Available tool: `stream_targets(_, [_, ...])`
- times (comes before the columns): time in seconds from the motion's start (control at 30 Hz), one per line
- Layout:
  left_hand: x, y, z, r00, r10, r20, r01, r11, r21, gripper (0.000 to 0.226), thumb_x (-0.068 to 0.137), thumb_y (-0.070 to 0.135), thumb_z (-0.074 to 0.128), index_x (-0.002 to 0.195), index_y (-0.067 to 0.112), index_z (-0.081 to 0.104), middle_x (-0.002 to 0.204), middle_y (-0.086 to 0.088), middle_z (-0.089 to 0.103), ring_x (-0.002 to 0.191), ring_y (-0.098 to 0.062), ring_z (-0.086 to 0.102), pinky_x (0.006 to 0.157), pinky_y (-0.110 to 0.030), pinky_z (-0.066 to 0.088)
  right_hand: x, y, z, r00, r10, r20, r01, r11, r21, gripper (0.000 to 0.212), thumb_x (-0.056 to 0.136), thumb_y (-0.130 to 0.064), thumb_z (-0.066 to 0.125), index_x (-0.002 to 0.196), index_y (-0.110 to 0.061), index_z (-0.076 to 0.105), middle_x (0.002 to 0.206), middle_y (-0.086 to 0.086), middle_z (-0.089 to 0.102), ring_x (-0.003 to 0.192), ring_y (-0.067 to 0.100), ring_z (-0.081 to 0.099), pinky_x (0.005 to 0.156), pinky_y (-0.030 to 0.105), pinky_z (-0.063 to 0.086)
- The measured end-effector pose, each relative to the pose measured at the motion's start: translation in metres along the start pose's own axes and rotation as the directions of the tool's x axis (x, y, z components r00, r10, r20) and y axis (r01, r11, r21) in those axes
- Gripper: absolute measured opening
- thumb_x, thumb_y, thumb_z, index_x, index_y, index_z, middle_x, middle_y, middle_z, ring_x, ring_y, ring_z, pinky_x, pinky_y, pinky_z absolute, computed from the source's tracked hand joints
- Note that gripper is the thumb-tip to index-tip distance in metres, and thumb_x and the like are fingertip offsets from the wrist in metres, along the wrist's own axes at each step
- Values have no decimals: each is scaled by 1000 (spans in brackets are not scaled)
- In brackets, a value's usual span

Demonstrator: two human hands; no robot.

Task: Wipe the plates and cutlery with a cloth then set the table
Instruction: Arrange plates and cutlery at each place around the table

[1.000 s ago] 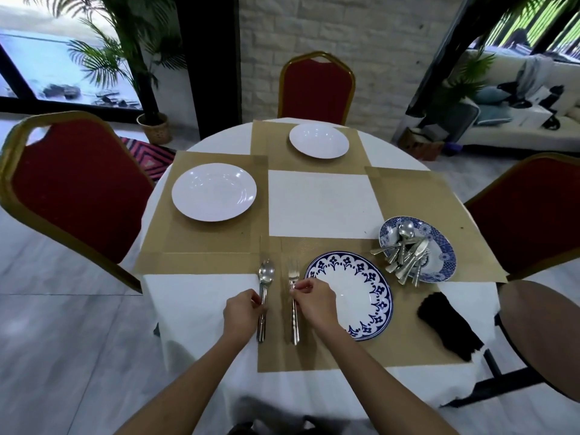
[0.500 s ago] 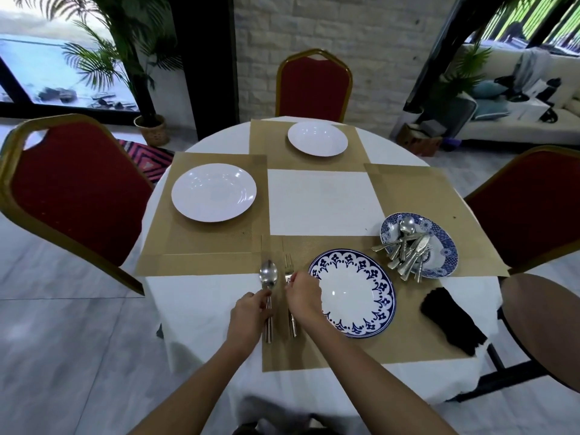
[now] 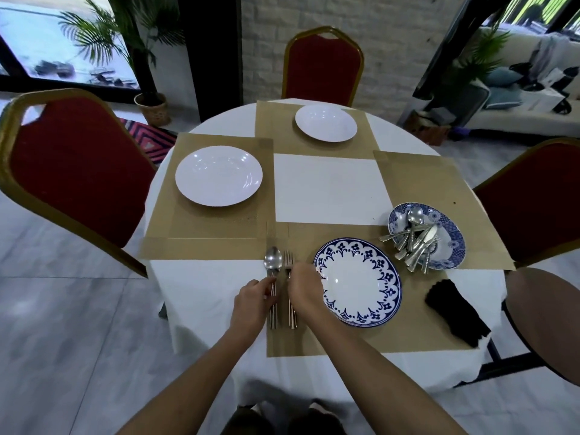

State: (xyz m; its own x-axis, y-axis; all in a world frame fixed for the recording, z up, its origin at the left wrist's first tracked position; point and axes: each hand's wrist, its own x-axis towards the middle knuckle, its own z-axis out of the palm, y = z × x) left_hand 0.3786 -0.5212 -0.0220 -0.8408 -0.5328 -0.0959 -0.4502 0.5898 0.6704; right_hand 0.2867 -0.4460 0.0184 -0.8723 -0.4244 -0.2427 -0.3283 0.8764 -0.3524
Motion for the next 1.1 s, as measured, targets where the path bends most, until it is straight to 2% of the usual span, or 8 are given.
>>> stream_targets(0.27, [1, -2, 0, 1000, 13, -4, -13, 1000, -10, 36, 85, 17, 68, 121, 18, 64, 94, -5, 66, 82, -16, 62, 66, -21, 38, -2, 1, -8, 998, -56, 33, 57, 998, -7, 20, 94, -3, 48, 96, -1, 67, 94, 16, 66, 85, 28, 65, 72, 36, 55])
stream_targets(0.43, [1, 8, 3, 994, 23, -105, -20, 999, 27, 34, 86, 10, 63, 120, 12, 61, 96, -12, 60, 82, -29, 59, 67, -31, 44, -3, 40, -43, 984, 42, -173, -17, 990, 143, 22, 97, -25, 46, 88, -12, 62, 83, 7, 65, 72, 23, 58, 63, 32, 47])
stream_targets(0.53, [3, 26, 10, 988, 82, -134, -78, 996, 38, 36, 87, 5, 61, 123, 7, 61, 107, -16, 61, 89, -32, 59, 72, -34, 47, -2, 92, -56, 942, 133, -309, -95, 986, 135, 18, 94, -23, 50, 102, -15, 63, 94, 3, 67, 84, 22, 58, 67, 31, 44])
stream_targets(0.67, [7, 55, 27, 985, 166, -56, -167, 986, -11, 39, 90, 8, 58, 129, 6, 56, 125, -13, 58, 111, -30, 54, 94, -31, 40, -12, 151, -50, 901, 244, -358, -204, 968, 147, 35, 85, -13, 58, 121, -13, 59, 124, 9, 55, 113, 28, 47, 93, 37, 39])
stream_targets(0.77, [11, 70, 42, 981, 188, -46, -186, 982, 35, 31, 92, 14, 57, 121, 6, 59, 115, -11, 64, 106, -28, 56, 94, -26, 31, -19, 172, -45, 868, 332, -370, -225, 926, 302, 43, 81, -5, 59, 124, -8, 56, 128, 15, 48, 115, 33, 45, 96, 40, 39])
stream_targets(0.83, [14, 76, 50, 988, 143, -49, -140, 988, 68, 28, 91, 12, 54, 118, 6, 61, 110, -11, 66, 98, -27, 58, 91, -24, 31, -18, 179, -43, 872, 336, -356, -193, 904, 382, 43, 81, -1, 58, 123, -8, 58, 125, 14, 54, 115, 34, 49, 94, 38, 41])
stream_targets(0.97, [16, 85, 55, 994, 86, -65, -84, 996, 35, 32, 87, 2, 52, 118, 6, 62, 109, -11, 67, 94, -27, 60, 90, -23, 31, -14, 189, -46, 880, 331, -341, -131, 859, 495, 42, 78, 6, 55, 115, -11, 65, 108, 9, 68, 101, 29, 60, 74, 23, 36])
stream_targets(1.1, [18, 82, 58, 997, 41, -61, -37, 997, 62, 27, 84, 4, 52, 107, 8, 65, 100, -9, 70, 86, -27, 61, 84, -28, 37, -16, 195, -48, 900, 298, -318, -91, 843, 530, 42, 78, 2, 57, 115, -15, 66, 101, 5, 69, 93, 25, 61, 73, 23, 37])
